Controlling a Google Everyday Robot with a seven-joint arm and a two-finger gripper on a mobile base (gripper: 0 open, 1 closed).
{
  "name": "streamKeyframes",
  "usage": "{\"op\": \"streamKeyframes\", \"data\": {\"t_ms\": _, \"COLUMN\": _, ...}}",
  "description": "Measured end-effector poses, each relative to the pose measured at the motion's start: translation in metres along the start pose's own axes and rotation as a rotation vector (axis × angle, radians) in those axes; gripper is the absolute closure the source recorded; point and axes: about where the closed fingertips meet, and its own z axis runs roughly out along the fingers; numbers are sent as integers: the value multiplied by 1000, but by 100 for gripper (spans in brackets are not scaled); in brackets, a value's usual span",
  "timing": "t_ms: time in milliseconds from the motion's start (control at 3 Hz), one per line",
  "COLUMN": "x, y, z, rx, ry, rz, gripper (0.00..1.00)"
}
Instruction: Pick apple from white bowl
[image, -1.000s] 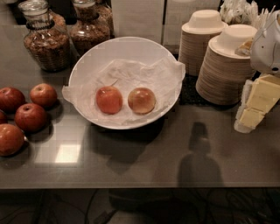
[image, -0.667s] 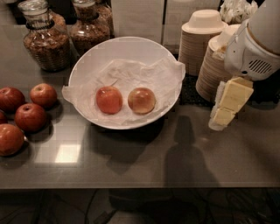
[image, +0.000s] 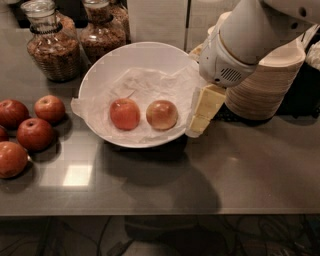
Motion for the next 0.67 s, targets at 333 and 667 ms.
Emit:
{"op": "streamKeyframes", "data": {"t_ms": 333, "x": -1, "y": 0, "z": -1, "rx": 3, "ry": 1, "rz": -1, "gripper": 0}}
{"op": "streamKeyframes", "data": {"t_ms": 667, "x": -1, "y": -1, "z": -1, "rx": 3, "ry": 1, "rz": -1, "gripper": 0}}
